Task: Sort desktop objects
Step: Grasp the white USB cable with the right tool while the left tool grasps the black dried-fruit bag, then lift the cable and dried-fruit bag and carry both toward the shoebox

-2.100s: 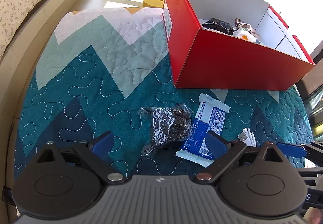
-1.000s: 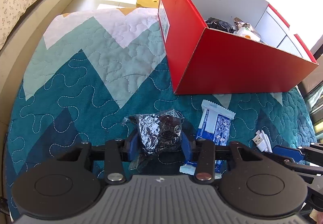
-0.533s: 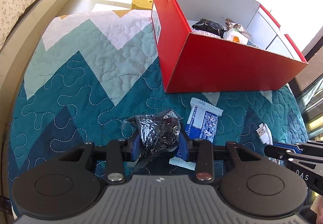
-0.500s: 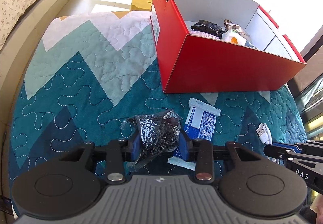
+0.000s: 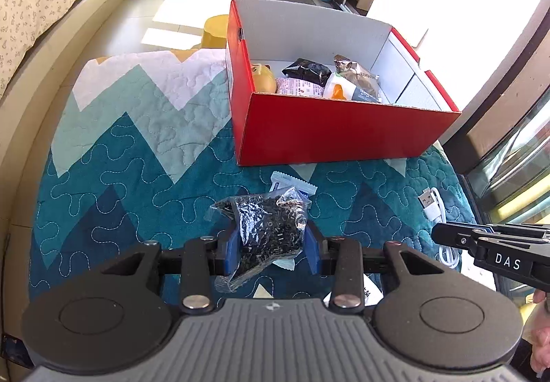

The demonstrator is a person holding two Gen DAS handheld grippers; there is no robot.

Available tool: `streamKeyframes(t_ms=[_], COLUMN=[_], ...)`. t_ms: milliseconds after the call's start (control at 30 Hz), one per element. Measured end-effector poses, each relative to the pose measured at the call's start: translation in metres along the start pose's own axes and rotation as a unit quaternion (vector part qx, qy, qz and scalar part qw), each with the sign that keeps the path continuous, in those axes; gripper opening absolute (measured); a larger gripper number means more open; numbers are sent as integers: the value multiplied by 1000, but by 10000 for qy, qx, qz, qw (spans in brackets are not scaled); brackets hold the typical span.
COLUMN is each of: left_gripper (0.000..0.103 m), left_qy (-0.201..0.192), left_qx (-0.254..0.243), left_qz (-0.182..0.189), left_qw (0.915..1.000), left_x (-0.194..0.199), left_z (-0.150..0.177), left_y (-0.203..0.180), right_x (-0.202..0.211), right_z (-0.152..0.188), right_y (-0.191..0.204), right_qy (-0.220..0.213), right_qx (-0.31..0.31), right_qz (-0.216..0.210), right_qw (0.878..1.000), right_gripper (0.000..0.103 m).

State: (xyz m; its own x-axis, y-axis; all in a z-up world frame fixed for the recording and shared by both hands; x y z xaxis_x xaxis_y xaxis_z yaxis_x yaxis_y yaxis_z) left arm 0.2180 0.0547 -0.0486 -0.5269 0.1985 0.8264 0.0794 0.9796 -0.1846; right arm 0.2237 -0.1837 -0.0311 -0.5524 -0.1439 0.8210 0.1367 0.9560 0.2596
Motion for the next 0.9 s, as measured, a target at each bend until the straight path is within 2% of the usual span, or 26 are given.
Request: streamKeyframes(t_ms=[500, 900], left_gripper=[37, 37], left_qy=[-597, -985], left_qx=[-245, -580], left_qz=[308, 583], left_qw=[9974, 9917], left_x=[68, 90], left_z=[-12, -47], left_y=[-41, -66], right_x=[73, 97], right_z=[-15, -48], right_y=[1, 3], right_qy=[-632, -989], right_qx=[-249, -74], right_qz=[-232, -314], right_qw=[9974, 9946], right_gripper=[10, 10])
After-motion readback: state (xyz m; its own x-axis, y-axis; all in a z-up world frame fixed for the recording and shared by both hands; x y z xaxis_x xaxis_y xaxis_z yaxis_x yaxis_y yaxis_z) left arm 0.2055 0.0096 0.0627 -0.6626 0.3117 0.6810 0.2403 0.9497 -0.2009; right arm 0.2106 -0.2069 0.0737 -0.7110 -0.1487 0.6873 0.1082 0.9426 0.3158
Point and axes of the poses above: each gripper's, at about its wrist camera, not at the fingertips, and x roughly against the way its jaws point, y to its left, z to its underside, the point moved 1 cm from there along -x, roughly the way its jaws point
